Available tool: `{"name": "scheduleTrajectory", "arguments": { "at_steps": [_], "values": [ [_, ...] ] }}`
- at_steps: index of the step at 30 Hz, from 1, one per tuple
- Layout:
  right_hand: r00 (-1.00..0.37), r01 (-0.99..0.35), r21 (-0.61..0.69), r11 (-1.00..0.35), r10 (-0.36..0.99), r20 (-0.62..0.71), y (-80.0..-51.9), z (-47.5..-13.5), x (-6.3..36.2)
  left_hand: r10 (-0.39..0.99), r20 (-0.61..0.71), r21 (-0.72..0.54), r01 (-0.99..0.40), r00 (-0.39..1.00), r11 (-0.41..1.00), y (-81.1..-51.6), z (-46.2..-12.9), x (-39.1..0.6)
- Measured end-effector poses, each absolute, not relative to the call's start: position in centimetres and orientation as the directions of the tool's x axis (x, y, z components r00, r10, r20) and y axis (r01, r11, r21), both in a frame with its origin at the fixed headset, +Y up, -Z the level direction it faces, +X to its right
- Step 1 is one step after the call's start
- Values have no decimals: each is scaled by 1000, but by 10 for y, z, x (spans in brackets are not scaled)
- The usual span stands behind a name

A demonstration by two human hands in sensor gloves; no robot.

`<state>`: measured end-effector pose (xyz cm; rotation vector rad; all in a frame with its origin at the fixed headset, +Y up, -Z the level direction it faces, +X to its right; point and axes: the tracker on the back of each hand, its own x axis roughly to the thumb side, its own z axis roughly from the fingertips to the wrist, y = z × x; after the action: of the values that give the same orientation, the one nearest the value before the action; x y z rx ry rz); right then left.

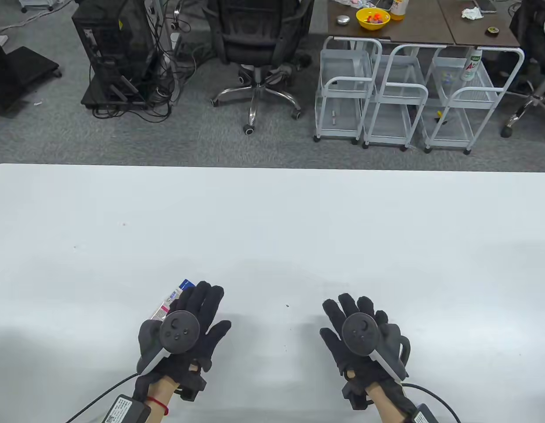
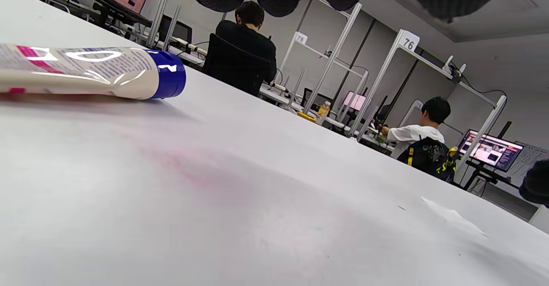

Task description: Squeeze hand cream onto cotton pad

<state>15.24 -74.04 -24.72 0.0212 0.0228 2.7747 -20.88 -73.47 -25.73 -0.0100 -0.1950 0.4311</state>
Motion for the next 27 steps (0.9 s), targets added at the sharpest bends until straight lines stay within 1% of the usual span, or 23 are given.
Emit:
{"name": "scheduleTrajectory", "arguments": {
  "at_steps": [9,15,18,20,24,27],
  "values": [
    [-913,-408,50,-911,407,-28,-749,-252,164,406,173,-60,-402,897,914,-735,-257,-209],
    [-909,-416,40,-908,416,-17,-745,-254,167,402,128,-36,-401,907,915,-731,-262,-220],
    [-912,-410,34,-911,410,-9,-743,-254,166,390,12,-38,-389,921,920,-731,-269,-236],
    [-914,-406,42,-913,406,-5,-744,-256,167,350,-97,-30,-354,932,935,-731,-273,-249],
    [-916,-402,51,-914,402,-4,-746,-259,169,252,-248,-88,-281,935,956,-737,-281,-275],
    [-915,-404,59,-913,404,-10,-747,-260,171,206,-312,-164,-266,928,950,-746,-286,-287]
  ]
}}
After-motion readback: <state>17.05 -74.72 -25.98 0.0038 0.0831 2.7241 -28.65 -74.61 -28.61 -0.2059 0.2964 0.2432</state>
